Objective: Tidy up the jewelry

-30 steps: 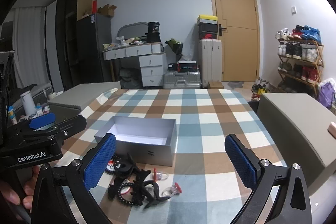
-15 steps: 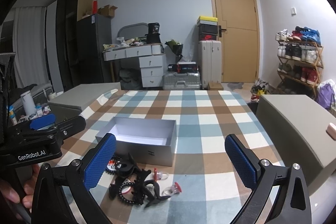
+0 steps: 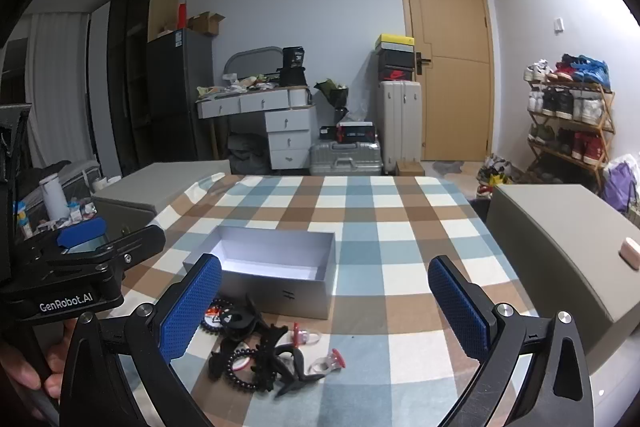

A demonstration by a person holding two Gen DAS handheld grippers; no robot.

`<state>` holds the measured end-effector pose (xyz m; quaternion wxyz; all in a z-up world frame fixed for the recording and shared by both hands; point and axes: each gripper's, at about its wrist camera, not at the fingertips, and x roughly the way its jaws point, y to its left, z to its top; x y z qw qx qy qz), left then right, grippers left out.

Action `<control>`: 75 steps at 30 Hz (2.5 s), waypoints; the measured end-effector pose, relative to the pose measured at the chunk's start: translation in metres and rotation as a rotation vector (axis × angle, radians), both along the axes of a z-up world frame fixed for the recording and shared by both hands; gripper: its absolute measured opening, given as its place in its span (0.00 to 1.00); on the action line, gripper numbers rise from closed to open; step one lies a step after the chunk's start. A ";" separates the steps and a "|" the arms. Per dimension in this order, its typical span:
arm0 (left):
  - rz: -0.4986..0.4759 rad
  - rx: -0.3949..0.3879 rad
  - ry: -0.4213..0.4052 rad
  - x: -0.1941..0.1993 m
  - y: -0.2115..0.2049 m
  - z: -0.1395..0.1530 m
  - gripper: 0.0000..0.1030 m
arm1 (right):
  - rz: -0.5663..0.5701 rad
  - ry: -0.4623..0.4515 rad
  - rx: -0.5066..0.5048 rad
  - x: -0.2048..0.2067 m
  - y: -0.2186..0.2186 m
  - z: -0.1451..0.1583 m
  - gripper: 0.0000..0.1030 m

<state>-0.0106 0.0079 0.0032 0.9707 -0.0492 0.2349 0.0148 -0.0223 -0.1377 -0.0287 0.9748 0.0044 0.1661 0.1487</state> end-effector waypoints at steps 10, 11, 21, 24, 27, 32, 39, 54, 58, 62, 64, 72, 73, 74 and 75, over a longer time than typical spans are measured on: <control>-0.006 0.012 0.002 0.002 -0.004 -0.001 0.99 | -0.006 0.006 0.007 0.001 -0.003 -0.001 1.00; -0.007 0.012 0.002 0.002 -0.004 -0.001 0.99 | -0.006 0.007 0.009 0.001 -0.004 -0.001 1.00; -0.015 0.012 0.009 0.005 -0.006 -0.002 0.99 | -0.007 0.009 0.012 0.004 -0.008 -0.004 1.00; -0.021 0.016 0.015 0.005 -0.006 -0.004 0.99 | -0.007 0.012 0.011 0.005 -0.008 -0.006 1.00; -0.025 0.012 0.025 0.007 -0.005 -0.007 0.99 | 0.001 0.020 0.016 0.006 -0.010 -0.009 1.00; -0.036 0.013 0.047 0.010 -0.005 -0.015 0.99 | 0.026 0.045 0.039 0.012 -0.015 -0.019 1.00; -0.050 -0.007 0.091 0.015 0.003 -0.032 0.99 | 0.095 0.174 0.106 0.032 -0.020 -0.047 1.00; -0.104 -0.023 0.142 0.011 0.011 -0.053 0.99 | 0.273 0.384 0.183 0.051 -0.012 -0.094 0.81; -0.115 -0.032 0.161 0.013 0.013 -0.058 0.99 | 0.307 0.384 0.145 0.049 -0.002 -0.096 0.69; -0.120 -0.027 0.169 0.014 0.012 -0.060 0.99 | 0.315 0.380 0.117 0.048 0.004 -0.097 0.56; -0.124 -0.031 0.170 0.014 0.012 -0.060 0.99 | 0.319 0.391 0.119 0.050 0.005 -0.099 0.48; -0.170 -0.059 0.187 0.019 0.014 -0.061 0.99 | 0.327 0.385 0.087 0.047 0.009 -0.100 0.29; -0.179 -0.057 0.191 0.020 0.013 -0.061 0.99 | 0.324 0.381 0.088 0.047 0.008 -0.100 0.29; -0.187 -0.056 0.195 0.021 0.012 -0.061 0.99 | 0.321 0.375 0.096 0.046 0.007 -0.099 0.29; -0.202 -0.059 0.200 0.022 0.011 -0.062 0.99 | 0.316 0.369 0.105 0.046 0.005 -0.098 0.29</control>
